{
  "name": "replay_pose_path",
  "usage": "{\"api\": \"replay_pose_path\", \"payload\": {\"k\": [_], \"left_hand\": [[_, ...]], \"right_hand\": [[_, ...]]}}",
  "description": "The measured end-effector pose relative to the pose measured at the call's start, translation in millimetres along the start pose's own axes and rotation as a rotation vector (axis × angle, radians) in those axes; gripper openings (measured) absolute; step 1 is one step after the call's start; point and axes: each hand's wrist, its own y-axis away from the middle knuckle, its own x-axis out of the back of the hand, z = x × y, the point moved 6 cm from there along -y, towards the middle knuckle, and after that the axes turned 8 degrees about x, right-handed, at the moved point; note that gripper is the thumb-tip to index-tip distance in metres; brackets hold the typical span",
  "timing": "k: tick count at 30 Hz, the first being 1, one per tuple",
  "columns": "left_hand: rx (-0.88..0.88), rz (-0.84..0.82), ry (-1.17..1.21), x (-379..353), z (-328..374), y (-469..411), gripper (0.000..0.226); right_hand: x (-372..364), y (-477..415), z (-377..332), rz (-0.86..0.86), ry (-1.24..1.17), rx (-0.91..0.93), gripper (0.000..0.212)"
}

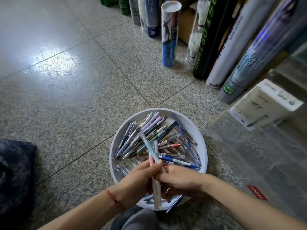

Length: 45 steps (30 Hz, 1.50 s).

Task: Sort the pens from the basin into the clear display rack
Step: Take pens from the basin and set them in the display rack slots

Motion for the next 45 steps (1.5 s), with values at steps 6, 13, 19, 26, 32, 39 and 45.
{"api": "replay_pose_path", "payload": {"k": [6, 13, 19, 26, 32, 39, 45], "left_hand": [[-0.389, 0.113, -0.179, -45.6, 66.4, 16.1, 0.029], [-0.596, -0.015, -0.409, -146.5, 126.8, 44.5, 0.011], [-0.697, -0.108, -0.669, -233.3, 158.7, 55.2, 0.012], [-0.867, -0.264, -0.818, -363.6, 167.8, 83.7, 0.014], [-1.066, -0.369, -0.752, -435.8, 164.9, 101.0, 0.013], [-1.191, -0.283, -0.605, -427.2, 158.8, 75.3, 0.015], [-1.233, -0.317, -0.615, -425.2, 160.4, 69.1, 0.021]], "right_hand": [[62.8, 68.9, -78.3, 0.161, 1.089, 0.012, 0.035], [119.6, 185.0, -178.8, 0.779, 0.394, 0.675, 0.019], [142.3, 276.3, -188.4, 1.056, 0.101, 0.958, 0.007], [147.4, 415.2, -194.9, 1.315, 0.112, 1.31, 0.01], [135.5, 529.3, -185.5, 1.739, 0.389, 1.576, 0.012], [159.7, 490.9, -172.8, 1.859, 0.809, 1.145, 0.024], [172.4, 469.5, -173.8, 1.76, 0.819, 1.086, 0.024]]}}
